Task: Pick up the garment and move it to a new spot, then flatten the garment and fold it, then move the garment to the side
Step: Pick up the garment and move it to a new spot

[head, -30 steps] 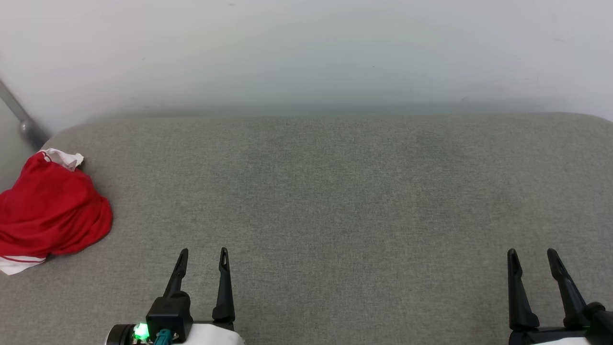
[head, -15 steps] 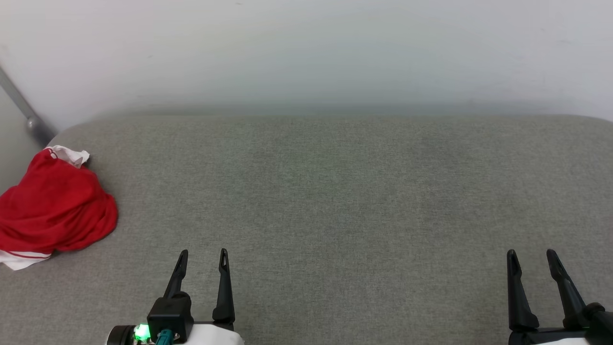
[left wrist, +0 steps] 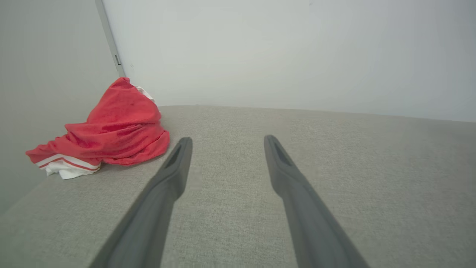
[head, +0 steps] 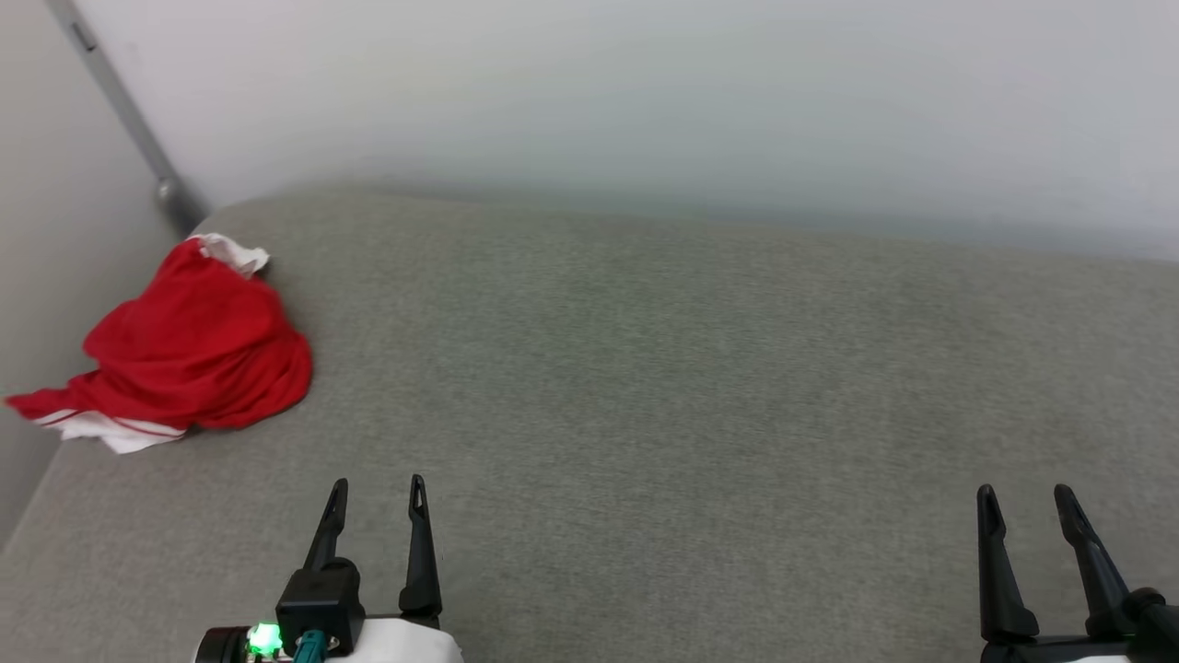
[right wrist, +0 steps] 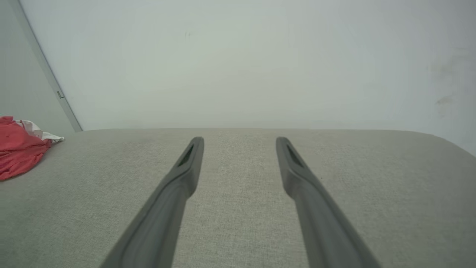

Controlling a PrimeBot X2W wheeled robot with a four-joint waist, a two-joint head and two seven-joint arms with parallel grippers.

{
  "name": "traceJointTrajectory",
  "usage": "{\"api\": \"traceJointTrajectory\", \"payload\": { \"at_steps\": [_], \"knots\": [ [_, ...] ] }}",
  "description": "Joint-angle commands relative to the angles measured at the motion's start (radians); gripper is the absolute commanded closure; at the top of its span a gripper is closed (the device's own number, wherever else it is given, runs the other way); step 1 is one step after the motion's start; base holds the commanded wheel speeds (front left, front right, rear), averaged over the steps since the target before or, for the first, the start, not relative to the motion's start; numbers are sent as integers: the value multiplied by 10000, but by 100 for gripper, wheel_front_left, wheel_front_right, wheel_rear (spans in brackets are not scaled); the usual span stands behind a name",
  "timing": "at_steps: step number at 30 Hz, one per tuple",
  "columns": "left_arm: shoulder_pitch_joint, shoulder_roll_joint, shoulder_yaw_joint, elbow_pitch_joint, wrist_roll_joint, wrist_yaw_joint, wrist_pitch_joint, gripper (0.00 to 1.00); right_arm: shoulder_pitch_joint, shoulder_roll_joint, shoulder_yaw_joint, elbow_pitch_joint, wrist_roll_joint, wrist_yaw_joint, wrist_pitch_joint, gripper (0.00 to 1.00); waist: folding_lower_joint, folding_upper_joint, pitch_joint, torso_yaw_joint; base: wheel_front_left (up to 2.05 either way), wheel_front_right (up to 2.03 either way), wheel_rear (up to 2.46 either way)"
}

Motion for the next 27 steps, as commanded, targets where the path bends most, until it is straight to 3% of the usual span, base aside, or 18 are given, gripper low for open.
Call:
{"api": "traceJointTrajectory", "payload": {
  "at_steps": [1, 14, 27],
  "knots": [
    [-101, -13, 29, -14, 28, 77, -28, 0, 60, 23, 4, -70, -52, -3, -25, 0, 0, -1, 37, 436, 0, 0, 0],
    [17, -12, 232, -54, -117, 342, -28, 0, 160, 22, 55, -83, -197, -3, -23, 0, 0, -1, -14, 2230, 0, 0, 0],
    [144, -14, 351, -86, -187, 379, -28, 0, 182, 22, 168, -58, -212, -3, -23, 0, 0, -1, -10, 3124, 0, 0, 0]
  ]
}}
